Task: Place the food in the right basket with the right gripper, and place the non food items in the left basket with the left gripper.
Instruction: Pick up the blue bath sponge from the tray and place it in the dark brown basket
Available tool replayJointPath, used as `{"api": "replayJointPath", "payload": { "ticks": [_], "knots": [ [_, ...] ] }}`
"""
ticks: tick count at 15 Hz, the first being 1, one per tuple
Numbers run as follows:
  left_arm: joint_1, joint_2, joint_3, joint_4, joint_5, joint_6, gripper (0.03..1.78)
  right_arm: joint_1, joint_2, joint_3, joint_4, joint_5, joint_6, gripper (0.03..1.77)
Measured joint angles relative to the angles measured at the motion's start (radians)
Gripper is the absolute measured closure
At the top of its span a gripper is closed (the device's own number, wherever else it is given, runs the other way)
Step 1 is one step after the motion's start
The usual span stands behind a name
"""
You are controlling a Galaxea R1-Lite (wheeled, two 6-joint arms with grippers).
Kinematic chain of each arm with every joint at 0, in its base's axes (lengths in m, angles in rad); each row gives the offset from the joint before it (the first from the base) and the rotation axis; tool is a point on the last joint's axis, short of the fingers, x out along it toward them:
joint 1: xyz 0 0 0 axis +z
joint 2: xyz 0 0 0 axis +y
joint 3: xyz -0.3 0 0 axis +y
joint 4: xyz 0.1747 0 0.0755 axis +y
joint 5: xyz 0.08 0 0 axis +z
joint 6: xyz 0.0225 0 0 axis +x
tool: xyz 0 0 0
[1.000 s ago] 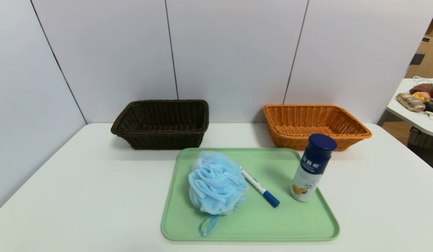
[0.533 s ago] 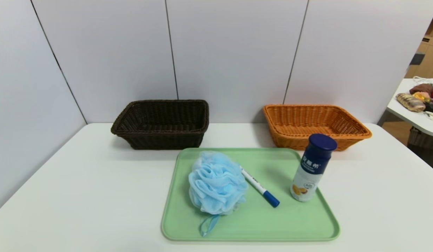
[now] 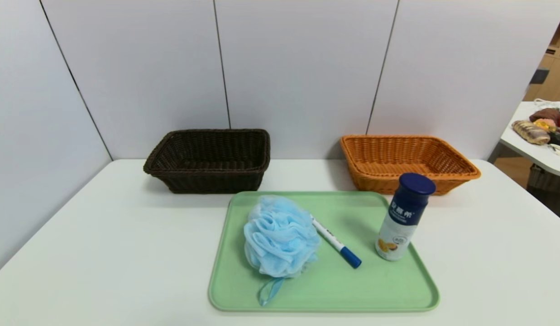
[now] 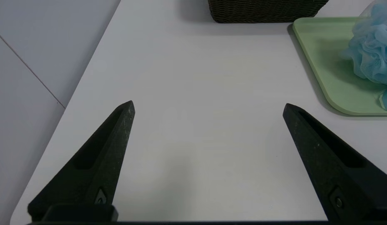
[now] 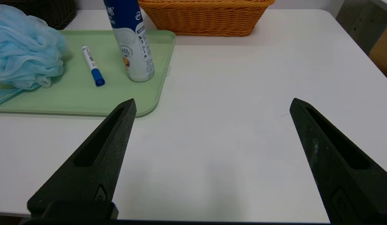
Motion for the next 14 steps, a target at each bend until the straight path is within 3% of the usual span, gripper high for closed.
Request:
{"api": "replayJointPath", "payload": {
  "ticks": [4, 7, 10, 14],
  "knots": [
    [-0.003, 0.254, -0.119, -0.003, -0.010, 0.009, 0.12, 0.023, 0.170, -0.058, -0.007, 0.011, 0.000, 0.10],
    [-0.006, 0.449, -0.211, -0.005, -0.059, 0.037, 0.12, 0.037, 0.301, -0.103, -0.011, 0.033, 0.001, 0.10],
    [-0.007, 0.607, -0.271, -0.044, -0.140, 0.095, 0.12, 0.040, 0.409, -0.147, -0.012, 0.043, 0.000, 0.10],
    [-0.008, 0.742, -0.293, -0.129, -0.315, 0.125, 0.12, 0.041, 0.541, -0.197, -0.014, 0.074, -0.005, 0.10]
  ]
}}
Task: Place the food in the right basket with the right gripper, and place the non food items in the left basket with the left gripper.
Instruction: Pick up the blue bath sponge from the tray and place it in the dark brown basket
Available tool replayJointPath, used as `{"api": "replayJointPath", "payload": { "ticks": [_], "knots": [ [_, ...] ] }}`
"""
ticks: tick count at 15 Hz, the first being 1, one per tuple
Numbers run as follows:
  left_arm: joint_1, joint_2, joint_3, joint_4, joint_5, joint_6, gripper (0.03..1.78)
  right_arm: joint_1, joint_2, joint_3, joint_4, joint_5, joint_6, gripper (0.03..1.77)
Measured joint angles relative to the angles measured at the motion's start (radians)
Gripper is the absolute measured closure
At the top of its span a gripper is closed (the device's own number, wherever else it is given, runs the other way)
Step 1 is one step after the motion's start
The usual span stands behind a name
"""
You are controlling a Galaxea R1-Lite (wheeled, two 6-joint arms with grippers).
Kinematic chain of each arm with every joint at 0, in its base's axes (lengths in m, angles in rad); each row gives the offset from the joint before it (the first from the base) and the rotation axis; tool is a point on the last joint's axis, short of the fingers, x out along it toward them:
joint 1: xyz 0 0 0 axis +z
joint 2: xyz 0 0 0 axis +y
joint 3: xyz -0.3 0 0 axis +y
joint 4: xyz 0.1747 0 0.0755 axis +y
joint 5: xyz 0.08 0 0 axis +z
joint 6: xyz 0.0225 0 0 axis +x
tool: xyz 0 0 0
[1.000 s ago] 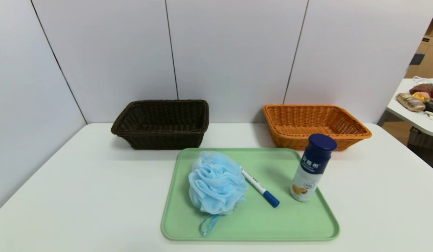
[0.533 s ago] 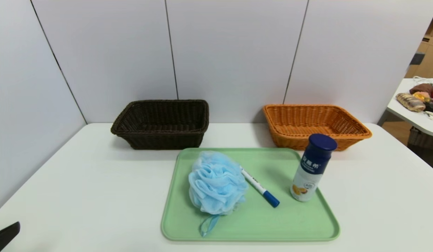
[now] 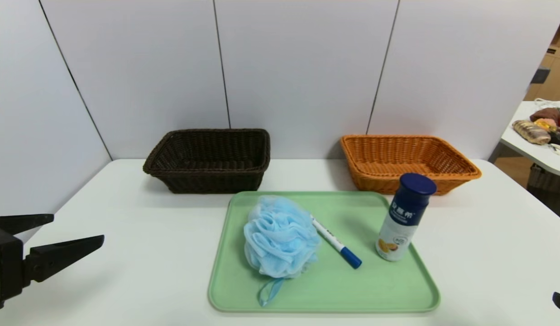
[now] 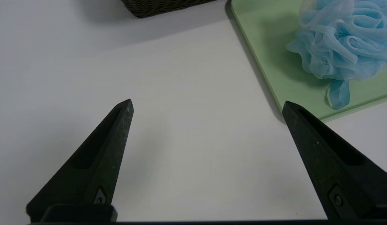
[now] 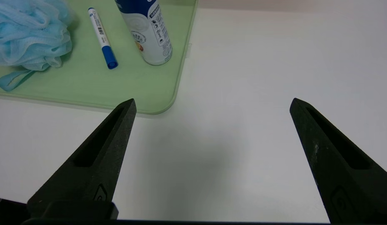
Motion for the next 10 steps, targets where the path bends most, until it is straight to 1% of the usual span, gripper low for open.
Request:
{"api": "replayJointPath", "payload": {
  "ticks": [2, 4, 6, 8, 10],
  "knots": [
    [0.000, 0.040, -0.013, -0.010, -0.046, 0.004, 0.12, 0.000, 0.059, -0.012, -0.007, 0.035, -0.005, 0.10],
    [-0.005, 0.066, -0.021, -0.013, -0.120, 0.004, 0.12, 0.000, 0.109, -0.014, -0.027, 0.058, -0.014, 0.10],
    [-0.017, 0.086, -0.022, -0.013, -0.211, 0.003, 0.12, 0.000, 0.158, -0.013, -0.070, 0.081, -0.021, 0.10],
    [-0.035, 0.103, -0.021, -0.015, -0.241, 0.001, 0.12, 0.000, 0.189, -0.008, -0.078, 0.115, -0.038, 0.10],
    [-0.070, 0.124, -0.019, -0.024, -0.242, 0.002, 0.12, 0.000, 0.215, 0.006, -0.096, 0.158, -0.074, 0.10]
  ]
}}
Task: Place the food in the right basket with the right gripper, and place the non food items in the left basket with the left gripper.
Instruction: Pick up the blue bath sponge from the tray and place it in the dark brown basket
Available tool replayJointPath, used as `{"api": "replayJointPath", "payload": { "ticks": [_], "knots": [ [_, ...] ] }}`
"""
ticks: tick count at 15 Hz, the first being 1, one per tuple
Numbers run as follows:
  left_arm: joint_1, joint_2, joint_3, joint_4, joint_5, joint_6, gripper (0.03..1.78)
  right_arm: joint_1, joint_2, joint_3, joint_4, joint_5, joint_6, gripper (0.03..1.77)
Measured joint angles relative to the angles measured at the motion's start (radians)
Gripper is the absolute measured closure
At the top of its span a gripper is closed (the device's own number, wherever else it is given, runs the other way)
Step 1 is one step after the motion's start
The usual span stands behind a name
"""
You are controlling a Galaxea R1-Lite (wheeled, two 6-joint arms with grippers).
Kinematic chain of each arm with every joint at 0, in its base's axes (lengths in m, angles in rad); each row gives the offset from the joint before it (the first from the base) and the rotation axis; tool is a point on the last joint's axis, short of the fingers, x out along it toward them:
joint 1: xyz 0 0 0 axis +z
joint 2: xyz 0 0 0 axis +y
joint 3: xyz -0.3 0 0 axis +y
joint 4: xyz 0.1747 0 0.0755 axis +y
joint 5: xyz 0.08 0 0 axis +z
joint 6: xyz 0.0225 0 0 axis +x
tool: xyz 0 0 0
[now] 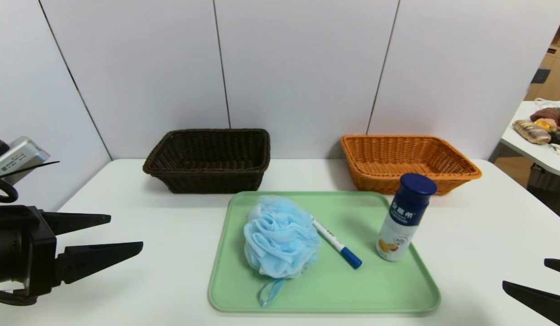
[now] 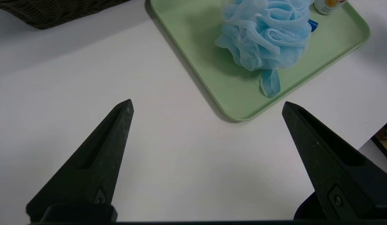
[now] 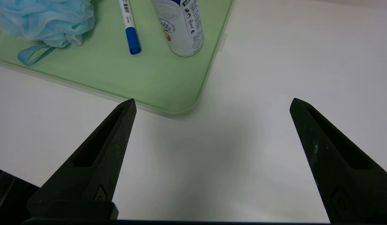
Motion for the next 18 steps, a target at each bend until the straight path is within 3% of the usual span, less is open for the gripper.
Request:
{"api": "replayJointPath", "payload": {
  "ticks": [6, 11, 13, 18],
  "knots": [
    [-0.149, 0.123, 0.008, -0.186, 0.003, -0.008, 0.12, 0.019, 0.097, 0.041, -0.137, 0.012, -0.016, 0.10],
    [-0.261, 0.302, -0.091, -0.241, 0.021, -0.045, 0.12, 0.020, 0.201, 0.043, -0.196, 0.012, -0.005, 0.10],
    [-0.318, 0.387, -0.166, -0.215, 0.097, -0.078, 0.12, 0.020, 0.233, 0.043, -0.221, 0.011, -0.003, 0.10],
    [-0.466, 0.549, -0.323, -0.105, 0.360, -0.198, 0.12, 0.018, 0.286, 0.038, -0.243, 0.007, -0.003, 0.10]
  ]
}}
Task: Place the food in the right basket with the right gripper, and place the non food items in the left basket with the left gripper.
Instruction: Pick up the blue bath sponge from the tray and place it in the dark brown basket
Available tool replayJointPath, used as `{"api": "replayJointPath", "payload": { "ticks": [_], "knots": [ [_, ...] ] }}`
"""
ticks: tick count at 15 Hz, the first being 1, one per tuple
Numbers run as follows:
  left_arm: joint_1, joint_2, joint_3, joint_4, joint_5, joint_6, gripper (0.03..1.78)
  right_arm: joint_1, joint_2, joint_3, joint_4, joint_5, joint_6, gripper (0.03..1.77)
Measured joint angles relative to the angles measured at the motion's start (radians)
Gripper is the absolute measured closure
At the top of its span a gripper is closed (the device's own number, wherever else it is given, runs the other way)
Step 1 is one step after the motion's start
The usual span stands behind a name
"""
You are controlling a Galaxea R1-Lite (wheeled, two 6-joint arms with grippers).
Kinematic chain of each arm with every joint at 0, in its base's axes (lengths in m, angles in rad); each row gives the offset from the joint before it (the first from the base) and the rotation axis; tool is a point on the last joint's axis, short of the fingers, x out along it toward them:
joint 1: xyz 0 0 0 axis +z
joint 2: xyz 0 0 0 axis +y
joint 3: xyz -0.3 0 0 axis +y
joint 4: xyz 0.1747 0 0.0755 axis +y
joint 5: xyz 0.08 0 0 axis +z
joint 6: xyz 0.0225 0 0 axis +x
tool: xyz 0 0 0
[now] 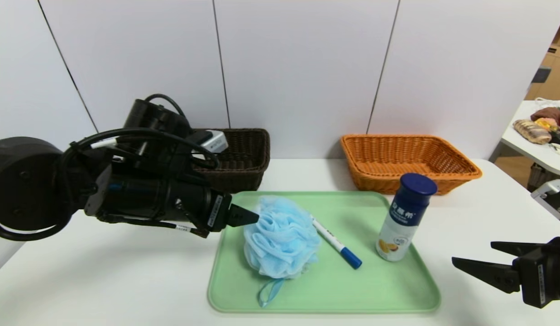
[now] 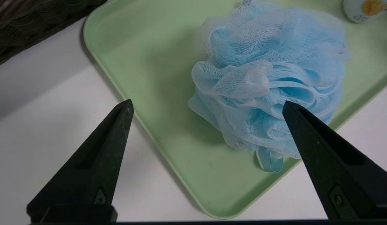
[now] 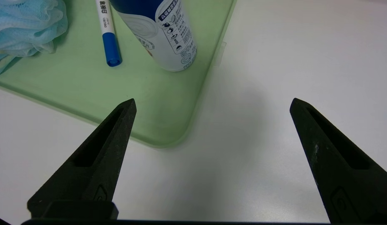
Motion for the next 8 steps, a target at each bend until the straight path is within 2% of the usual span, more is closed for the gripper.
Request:
{"api": "replayJointPath", "payload": {
  "ticks": [2, 5, 8],
  "knots": [
    [-0.056, 0.036, -0.056, 0.054, 0.084, -0.034, 0.12, -0.001, 0.013, 0.000, 0.000, 0.000, 0.000, 0.10],
    [-0.113, 0.077, -0.139, 0.102, 0.120, -0.121, 0.12, -0.001, 0.028, -0.001, -0.001, 0.000, 0.016, 0.10],
    [-0.163, 0.118, -0.216, 0.150, 0.185, -0.213, 0.12, -0.002, 0.034, 0.000, -0.002, 0.000, 0.018, 0.10]
  ]
}}
